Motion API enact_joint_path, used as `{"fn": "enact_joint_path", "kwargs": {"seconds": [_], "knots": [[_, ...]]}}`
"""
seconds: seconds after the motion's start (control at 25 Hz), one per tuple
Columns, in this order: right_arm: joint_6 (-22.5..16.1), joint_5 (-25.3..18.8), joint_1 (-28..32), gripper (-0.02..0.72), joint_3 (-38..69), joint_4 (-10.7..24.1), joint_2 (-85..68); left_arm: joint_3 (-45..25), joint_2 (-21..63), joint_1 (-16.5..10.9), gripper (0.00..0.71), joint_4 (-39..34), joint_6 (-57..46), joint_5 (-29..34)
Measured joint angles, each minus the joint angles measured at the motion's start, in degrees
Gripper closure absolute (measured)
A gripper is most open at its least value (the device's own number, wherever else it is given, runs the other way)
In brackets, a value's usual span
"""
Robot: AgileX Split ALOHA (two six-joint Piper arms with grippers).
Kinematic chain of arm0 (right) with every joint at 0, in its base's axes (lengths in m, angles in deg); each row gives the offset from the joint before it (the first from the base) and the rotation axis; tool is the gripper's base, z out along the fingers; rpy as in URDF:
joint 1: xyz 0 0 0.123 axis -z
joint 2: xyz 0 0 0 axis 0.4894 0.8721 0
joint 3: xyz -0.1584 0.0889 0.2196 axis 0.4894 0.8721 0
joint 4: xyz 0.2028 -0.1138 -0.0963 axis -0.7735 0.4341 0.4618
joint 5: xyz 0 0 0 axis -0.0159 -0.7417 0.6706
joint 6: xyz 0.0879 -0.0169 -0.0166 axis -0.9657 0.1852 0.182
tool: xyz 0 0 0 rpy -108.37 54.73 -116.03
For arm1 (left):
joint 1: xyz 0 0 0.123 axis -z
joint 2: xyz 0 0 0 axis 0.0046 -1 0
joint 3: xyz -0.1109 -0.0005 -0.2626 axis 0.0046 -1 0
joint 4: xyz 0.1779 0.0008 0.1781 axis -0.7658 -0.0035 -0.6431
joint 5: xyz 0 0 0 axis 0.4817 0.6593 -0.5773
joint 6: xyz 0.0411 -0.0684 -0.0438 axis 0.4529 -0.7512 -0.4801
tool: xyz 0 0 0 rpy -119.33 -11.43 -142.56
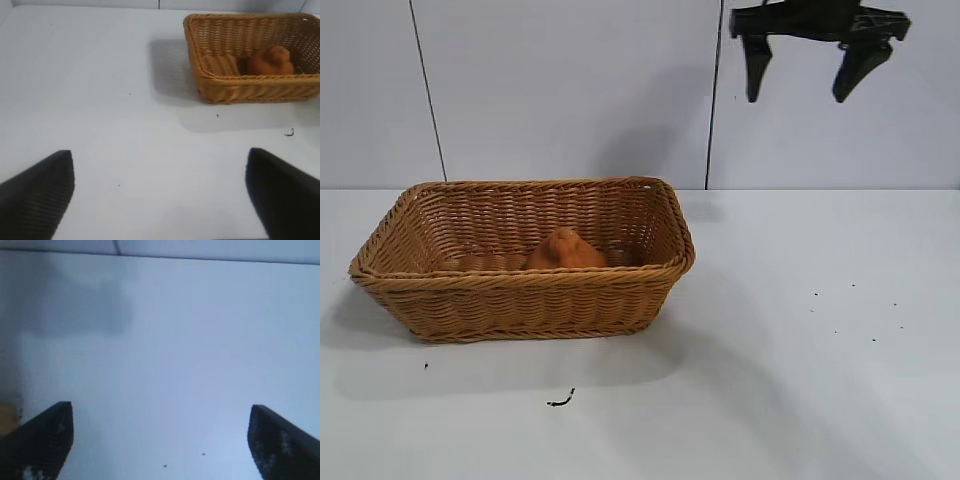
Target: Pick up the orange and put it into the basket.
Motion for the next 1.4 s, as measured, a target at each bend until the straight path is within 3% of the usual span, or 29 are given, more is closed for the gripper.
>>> {"fn": "enact_joint_path", "kwargs": {"seconds": [0.28, 0.48, 0.68, 1.0, 1.4], "knots": [[0.74, 0.00, 7.04, 0.063, 0.00, -1.89, 0.00, 0.00, 0.00, 0.00, 0.044, 0.00, 0.00, 0.00], [1.88, -0.01, 7.18, 0.064, 2.62, -3.62, -1.55, 0.00, 0.00, 0.00, 0.044, 0.00, 0.00, 0.00], [2.97, 0.16, 7.18, 0.064, 12.31, -3.93, -7.76, 0.00, 0.00, 0.00, 0.044, 0.00, 0.00, 0.00], [8.84, 0.17, 7.18, 0.064, 47.89, -9.79, -36.15, 0.00, 0.00, 0.00, 0.044, 0.00, 0.00, 0.00], [12.68, 1.88, 7.18, 0.064, 81.79, -10.27, -70.68, 0.00, 0.00, 0.00, 0.044, 0.00, 0.00, 0.00]]}}
